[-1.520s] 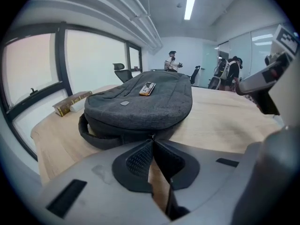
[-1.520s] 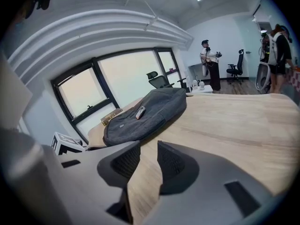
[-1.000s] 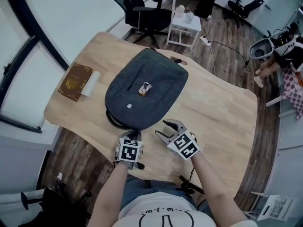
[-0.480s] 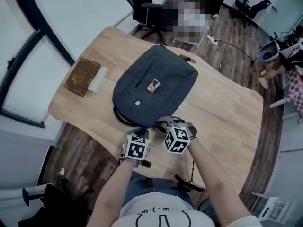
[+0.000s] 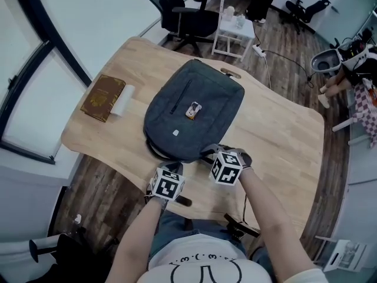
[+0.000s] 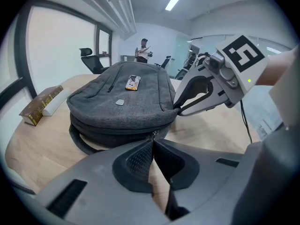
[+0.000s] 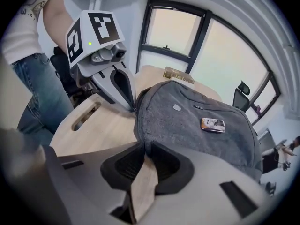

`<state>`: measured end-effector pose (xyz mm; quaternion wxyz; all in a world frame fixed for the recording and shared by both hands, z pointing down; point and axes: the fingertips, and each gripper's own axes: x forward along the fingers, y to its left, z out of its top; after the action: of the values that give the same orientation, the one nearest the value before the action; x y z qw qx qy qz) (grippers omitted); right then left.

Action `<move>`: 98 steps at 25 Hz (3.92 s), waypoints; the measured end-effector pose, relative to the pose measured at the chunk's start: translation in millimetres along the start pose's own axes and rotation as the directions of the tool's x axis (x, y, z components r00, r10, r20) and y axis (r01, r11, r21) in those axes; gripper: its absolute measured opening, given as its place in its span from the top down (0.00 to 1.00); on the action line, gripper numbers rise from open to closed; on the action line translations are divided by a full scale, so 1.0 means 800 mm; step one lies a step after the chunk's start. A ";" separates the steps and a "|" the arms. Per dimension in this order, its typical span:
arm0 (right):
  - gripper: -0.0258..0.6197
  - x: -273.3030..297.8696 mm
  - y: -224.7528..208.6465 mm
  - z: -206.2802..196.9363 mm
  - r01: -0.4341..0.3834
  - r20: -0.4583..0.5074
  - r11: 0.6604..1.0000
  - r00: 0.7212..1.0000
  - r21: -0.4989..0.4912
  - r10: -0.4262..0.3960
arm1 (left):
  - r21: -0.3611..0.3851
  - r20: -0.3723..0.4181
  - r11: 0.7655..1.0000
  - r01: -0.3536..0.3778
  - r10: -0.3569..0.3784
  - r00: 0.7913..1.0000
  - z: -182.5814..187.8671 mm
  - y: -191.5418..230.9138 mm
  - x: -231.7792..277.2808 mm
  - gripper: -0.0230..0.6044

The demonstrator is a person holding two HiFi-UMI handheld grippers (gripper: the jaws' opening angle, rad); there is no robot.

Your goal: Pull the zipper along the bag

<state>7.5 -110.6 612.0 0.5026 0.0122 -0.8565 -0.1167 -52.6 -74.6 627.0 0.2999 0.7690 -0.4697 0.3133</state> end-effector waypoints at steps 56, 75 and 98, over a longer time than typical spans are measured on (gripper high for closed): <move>0.77 -0.057 0.055 -0.079 0.011 -0.135 0.995 0.991 0.094 0.001 | 0.283 -0.129 0.855 0.435 -0.416 0.900 0.009 -0.103 -0.020 0.93; 0.78 -0.062 0.056 -0.089 0.028 -0.121 0.996 0.993 0.086 -0.017 | 0.584 -0.227 0.709 0.395 -0.324 0.918 -0.016 -0.045 -0.021 0.93; 0.62 -0.047 0.068 -0.041 0.139 -0.174 0.978 0.978 0.158 -0.111 | 0.435 -0.121 0.817 0.378 -0.363 0.924 -0.007 -0.122 0.019 0.94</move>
<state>59.7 -58.6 606.3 0.5604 0.1184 -0.8164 -0.0738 40.4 -41.8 625.7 0.1763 0.8885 -0.2209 0.3615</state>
